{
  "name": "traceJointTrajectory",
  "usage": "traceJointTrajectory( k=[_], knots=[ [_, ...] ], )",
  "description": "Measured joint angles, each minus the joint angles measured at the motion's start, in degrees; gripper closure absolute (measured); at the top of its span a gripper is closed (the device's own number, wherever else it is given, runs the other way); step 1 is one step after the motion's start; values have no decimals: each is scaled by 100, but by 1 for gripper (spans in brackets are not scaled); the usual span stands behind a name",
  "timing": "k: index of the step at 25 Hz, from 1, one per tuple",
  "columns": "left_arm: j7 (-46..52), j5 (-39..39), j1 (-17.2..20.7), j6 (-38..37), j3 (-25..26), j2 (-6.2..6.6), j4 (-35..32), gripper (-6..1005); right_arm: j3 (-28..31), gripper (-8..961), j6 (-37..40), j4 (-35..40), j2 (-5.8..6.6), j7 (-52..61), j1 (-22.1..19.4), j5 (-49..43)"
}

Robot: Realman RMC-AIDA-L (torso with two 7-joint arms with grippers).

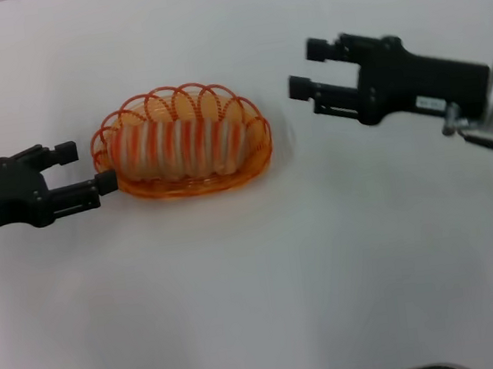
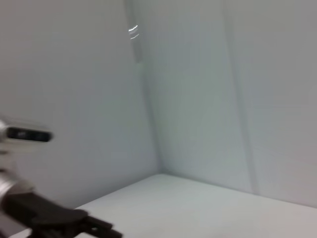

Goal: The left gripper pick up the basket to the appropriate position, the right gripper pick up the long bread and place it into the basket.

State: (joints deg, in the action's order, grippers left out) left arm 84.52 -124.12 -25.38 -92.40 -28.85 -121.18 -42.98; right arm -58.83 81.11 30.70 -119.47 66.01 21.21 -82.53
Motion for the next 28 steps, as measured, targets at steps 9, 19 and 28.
traceJointTrajectory(
  k=[9,19,28],
  knots=[
    [-120,3,-8,273,2,-124,19,96,179,260,67,-1013,-9,-907,-71,103],
    [-129,3,-24,332,4,-134,19,95,165,260,36,-1075,-15,-932,-23,83],
    [-125,2,-44,326,2,-134,18,95,177,260,-30,-1081,-19,-950,14,85]
  ],
)
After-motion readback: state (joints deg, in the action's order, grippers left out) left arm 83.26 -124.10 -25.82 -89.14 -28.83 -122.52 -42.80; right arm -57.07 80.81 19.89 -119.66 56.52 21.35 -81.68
